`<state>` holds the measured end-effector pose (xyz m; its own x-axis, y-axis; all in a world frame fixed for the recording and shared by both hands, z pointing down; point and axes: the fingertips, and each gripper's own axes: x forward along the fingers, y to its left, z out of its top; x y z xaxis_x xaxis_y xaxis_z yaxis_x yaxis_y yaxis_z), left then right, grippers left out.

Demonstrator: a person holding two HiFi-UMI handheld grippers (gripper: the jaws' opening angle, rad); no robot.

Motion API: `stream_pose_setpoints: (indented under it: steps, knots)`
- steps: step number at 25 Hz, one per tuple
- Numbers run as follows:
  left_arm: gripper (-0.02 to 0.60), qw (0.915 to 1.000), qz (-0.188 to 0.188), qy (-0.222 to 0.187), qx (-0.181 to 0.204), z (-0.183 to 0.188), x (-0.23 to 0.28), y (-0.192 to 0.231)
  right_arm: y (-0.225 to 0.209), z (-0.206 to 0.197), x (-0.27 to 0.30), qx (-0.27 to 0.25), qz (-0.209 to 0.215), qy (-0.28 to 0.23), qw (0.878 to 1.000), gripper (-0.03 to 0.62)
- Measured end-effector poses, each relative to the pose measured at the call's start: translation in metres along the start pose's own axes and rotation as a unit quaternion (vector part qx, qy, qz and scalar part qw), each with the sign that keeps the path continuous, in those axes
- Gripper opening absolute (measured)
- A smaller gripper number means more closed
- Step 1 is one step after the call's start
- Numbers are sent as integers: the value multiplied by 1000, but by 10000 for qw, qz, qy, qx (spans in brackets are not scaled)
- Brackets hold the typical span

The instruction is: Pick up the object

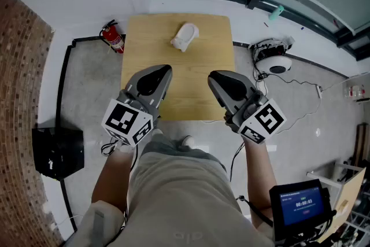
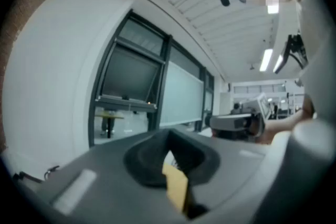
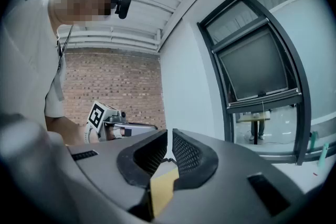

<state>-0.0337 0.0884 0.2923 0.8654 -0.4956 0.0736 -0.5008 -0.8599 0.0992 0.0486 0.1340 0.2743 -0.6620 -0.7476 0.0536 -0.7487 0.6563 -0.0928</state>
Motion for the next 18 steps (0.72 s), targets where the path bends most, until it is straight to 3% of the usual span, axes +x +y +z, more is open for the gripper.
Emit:
stream_pose_setpoints:
  steps: [11,18]
  knots:
    - [5,9989,-399,191,-154,-10,34,112,-50,-8,96,239,-491,52,9985,14]
    - [5,9976,-349,447,-406,-29,54,136,-84,-28,113,681,-571,117,9960,14]
